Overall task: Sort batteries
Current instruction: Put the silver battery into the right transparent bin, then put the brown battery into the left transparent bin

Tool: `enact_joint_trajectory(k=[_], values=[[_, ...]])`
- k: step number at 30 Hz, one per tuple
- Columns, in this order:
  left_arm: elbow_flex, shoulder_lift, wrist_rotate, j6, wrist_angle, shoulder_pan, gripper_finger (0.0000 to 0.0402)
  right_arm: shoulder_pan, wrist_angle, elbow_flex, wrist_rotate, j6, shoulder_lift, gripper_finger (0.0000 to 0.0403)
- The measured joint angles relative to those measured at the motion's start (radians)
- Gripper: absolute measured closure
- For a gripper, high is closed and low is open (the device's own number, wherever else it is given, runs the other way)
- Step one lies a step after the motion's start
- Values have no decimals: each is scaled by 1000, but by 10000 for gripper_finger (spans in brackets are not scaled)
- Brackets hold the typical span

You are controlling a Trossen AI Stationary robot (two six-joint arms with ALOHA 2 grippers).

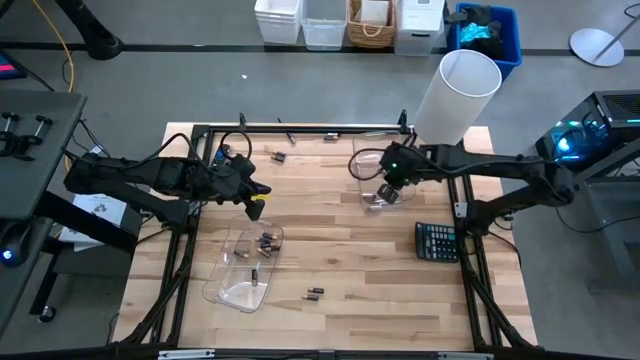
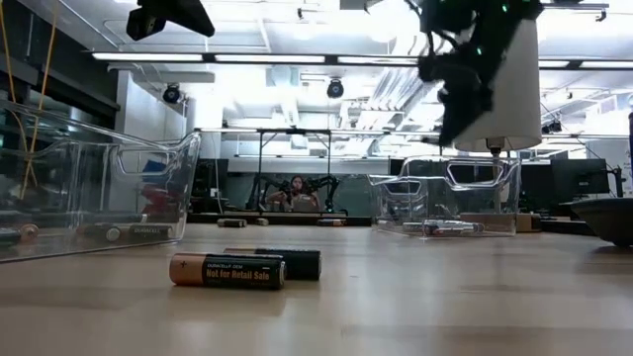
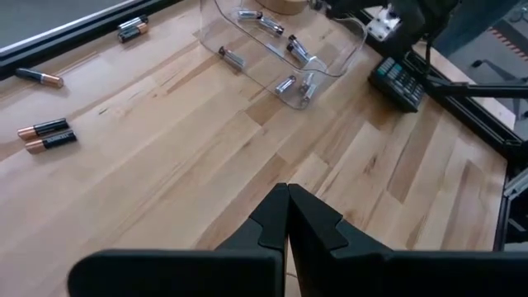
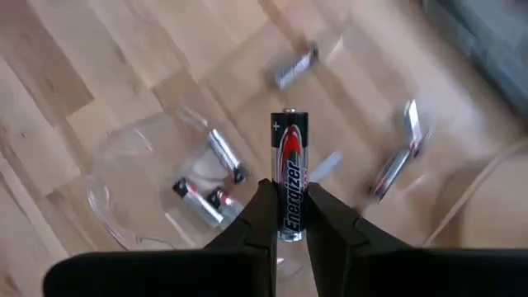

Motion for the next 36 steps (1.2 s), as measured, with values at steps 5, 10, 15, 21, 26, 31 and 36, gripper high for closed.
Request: enact_joint_trajectory(k=[5, 10, 15, 21, 26, 31, 36], values=[[0, 0, 0, -9, 3, 0, 402, -3, 15, -40, -31, 170, 19, 298], [0, 0, 0, 9, 6, 0, 402, 17, 19, 1, -86, 143, 28, 189], [0, 0, -1, 26, 7, 0, 402, 144, 99, 114, -176, 153, 33, 154], [0, 0, 0, 27, 8, 0, 402, 449, 235, 195, -184, 59, 180, 169], [0, 0, 11, 27, 9, 0, 401, 623, 376, 264, -183, -19, 420, 180], [0, 0, 44, 28, 9, 0, 401, 684, 305, 479, -155, -87, 673, 181], [0, 0, 66, 28, 8, 0, 402, 692, 159, 699, -105, -85, 868, 181]])
